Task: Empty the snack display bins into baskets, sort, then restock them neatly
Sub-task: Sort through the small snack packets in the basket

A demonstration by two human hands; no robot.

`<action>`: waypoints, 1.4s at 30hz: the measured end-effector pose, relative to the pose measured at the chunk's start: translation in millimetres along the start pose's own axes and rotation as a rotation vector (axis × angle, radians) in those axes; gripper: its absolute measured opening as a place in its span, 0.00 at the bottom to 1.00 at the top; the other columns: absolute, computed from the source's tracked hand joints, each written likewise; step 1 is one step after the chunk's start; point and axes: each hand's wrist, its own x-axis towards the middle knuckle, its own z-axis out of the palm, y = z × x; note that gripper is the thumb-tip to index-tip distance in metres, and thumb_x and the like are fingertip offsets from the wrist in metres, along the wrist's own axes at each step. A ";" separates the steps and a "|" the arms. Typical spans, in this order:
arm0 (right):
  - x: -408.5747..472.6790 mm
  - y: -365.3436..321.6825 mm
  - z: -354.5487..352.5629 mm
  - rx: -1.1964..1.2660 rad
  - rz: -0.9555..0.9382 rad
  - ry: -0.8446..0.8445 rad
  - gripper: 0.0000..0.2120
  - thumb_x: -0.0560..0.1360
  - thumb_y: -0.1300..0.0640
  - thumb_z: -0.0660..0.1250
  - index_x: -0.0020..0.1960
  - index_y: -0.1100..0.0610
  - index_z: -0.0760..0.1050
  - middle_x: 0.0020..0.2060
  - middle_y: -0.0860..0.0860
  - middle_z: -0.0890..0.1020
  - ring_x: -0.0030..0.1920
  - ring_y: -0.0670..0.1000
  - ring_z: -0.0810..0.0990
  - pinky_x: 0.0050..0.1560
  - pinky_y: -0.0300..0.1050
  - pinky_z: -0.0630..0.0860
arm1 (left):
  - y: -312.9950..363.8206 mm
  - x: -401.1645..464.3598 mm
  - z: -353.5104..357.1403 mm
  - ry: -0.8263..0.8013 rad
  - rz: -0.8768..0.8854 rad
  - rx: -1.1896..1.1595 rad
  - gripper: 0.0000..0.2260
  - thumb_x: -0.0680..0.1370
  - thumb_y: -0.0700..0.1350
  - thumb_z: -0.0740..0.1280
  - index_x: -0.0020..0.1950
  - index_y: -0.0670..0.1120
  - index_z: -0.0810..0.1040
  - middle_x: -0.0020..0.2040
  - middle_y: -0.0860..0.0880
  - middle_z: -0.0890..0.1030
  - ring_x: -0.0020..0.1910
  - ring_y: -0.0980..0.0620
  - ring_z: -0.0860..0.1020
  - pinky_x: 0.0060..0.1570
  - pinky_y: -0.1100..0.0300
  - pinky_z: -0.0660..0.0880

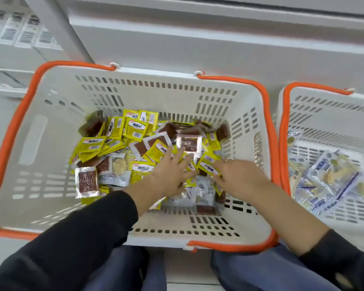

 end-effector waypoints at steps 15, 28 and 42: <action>23.1 -27.2 3.1 0.274 0.115 -0.419 0.15 0.80 0.48 0.60 0.55 0.60 0.75 0.47 0.56 0.79 0.45 0.53 0.79 0.43 0.45 0.75 | -70.4 -59.9 22.1 0.318 -0.527 -0.300 0.28 0.77 0.63 0.51 0.72 0.51 0.71 0.75 0.42 0.66 0.75 0.35 0.57 0.72 0.38 0.46; 45.0 -59.0 70.5 1.266 0.762 -0.192 0.36 0.71 0.50 0.75 0.70 0.66 0.65 0.62 0.61 0.75 0.60 0.59 0.76 0.53 0.47 0.73 | -52.2 -54.8 41.7 0.353 -0.462 -0.388 0.27 0.73 0.57 0.54 0.63 0.45 0.79 0.65 0.40 0.76 0.70 0.35 0.68 0.70 0.36 0.60; 31.2 -58.7 7.5 1.527 0.460 0.073 0.07 0.71 0.62 0.74 0.47 0.62 0.79 0.40 0.57 0.84 0.36 0.53 0.82 0.37 0.45 0.80 | -56.7 -90.3 -9.5 0.682 -0.510 -1.187 0.21 0.75 0.59 0.59 0.64 0.53 0.77 0.62 0.55 0.78 0.64 0.56 0.73 0.63 0.59 0.68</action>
